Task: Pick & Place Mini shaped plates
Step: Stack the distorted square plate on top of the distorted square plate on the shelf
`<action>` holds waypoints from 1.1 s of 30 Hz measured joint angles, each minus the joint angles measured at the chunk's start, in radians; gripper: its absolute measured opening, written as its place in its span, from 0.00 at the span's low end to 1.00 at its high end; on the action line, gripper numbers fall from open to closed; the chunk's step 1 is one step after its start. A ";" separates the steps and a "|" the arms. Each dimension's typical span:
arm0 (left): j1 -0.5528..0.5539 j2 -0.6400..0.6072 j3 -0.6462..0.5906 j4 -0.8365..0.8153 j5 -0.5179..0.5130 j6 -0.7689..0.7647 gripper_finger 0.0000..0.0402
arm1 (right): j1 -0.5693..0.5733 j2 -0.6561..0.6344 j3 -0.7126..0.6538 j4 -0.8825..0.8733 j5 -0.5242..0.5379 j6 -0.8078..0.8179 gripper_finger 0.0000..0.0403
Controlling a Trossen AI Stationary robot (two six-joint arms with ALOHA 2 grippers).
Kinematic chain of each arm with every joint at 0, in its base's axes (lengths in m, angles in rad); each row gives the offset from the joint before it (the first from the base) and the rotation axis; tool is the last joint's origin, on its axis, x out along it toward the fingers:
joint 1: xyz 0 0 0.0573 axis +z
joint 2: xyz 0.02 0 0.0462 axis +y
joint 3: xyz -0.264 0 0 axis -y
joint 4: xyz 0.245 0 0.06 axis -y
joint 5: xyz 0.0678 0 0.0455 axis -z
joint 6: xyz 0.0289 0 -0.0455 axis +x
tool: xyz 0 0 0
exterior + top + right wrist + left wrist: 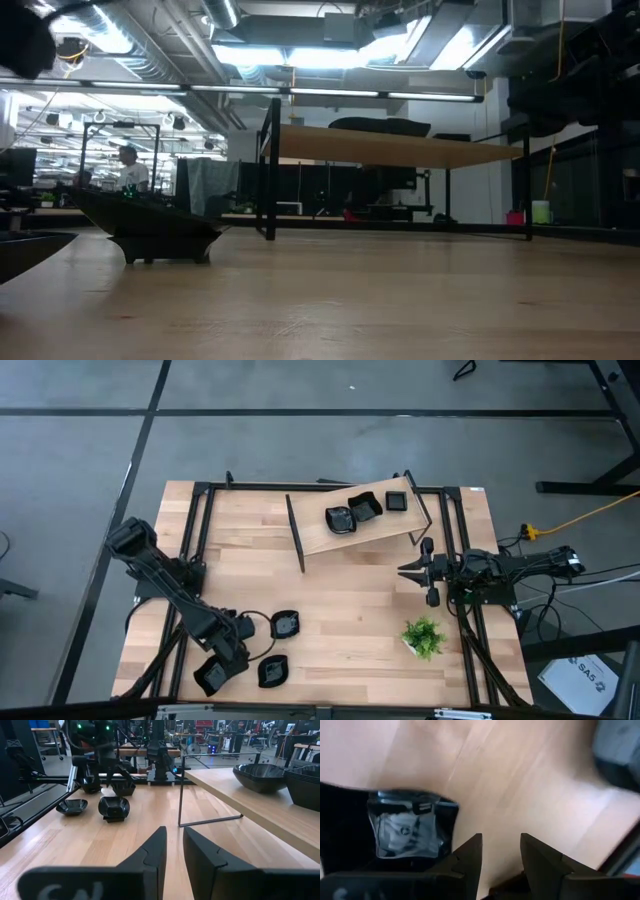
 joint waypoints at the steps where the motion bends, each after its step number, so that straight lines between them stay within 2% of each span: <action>1: 0.000 -0.003 0.013 -0.016 -0.017 0.003 0.32 | 0.000 0.000 0.000 0.000 0.000 0.000 0.16; 4: -0.001 -0.004 0.041 -0.095 -0.052 0.004 0.32 | 0.000 0.000 0.000 0.000 0.000 0.000 0.16; 9: -0.007 -0.004 0.051 -0.158 -0.053 0.004 0.32 | 0.000 0.000 0.000 0.000 0.000 0.000 0.16; 17: -0.027 0.036 0.051 -0.170 -0.097 0.015 0.32 | 0.000 0.000 0.000 0.000 0.000 0.000 0.16; 28: -0.026 0.127 0.051 -0.187 -0.064 0.050 0.32 | 0.000 0.000 0.000 0.000 0.000 0.000 0.16; 33: -0.026 0.127 0.050 -0.199 -0.064 0.041 0.24 | 0.000 0.000 0.000 0.000 0.000 0.000 0.16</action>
